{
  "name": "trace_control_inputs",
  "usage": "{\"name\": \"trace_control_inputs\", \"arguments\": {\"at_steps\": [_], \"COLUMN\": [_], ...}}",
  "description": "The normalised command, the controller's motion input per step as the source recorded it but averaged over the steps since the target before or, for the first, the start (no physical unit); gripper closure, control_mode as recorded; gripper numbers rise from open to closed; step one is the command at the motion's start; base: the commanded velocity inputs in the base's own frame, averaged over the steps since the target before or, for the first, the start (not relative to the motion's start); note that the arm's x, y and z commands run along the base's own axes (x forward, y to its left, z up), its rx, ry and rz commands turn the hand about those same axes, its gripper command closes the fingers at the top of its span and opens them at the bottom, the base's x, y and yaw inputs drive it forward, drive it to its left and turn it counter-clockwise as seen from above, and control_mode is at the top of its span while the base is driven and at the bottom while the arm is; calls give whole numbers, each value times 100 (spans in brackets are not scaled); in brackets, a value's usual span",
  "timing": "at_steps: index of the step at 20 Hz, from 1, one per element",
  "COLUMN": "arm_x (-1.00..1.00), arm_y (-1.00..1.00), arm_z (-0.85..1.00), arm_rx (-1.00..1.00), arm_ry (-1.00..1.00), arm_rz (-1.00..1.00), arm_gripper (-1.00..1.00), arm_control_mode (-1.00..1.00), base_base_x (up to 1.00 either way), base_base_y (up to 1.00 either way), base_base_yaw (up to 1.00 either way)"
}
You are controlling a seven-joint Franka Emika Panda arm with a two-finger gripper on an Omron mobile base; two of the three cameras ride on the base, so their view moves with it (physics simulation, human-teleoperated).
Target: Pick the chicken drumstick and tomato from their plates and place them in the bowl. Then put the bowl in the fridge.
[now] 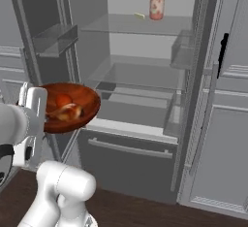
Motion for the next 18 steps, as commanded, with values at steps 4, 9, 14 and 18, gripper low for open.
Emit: {"name": "trace_control_inputs", "arguments": {"at_steps": [4,9,14,18], "arm_x": [0,0,0,0], "arm_y": [0,0,0,0], "arm_z": [0,0,0,0], "arm_rx": [0,0,0,0], "arm_ry": [0,0,0,0], "arm_rz": [0,0,0,0], "arm_gripper": [100,100,100,100], "arm_control_mode": [100,100,100,100], "base_base_x": [88,55,74,81], "base_base_y": [-21,-17,-29,-39], "base_base_yaw": [0,0,0,0]}}
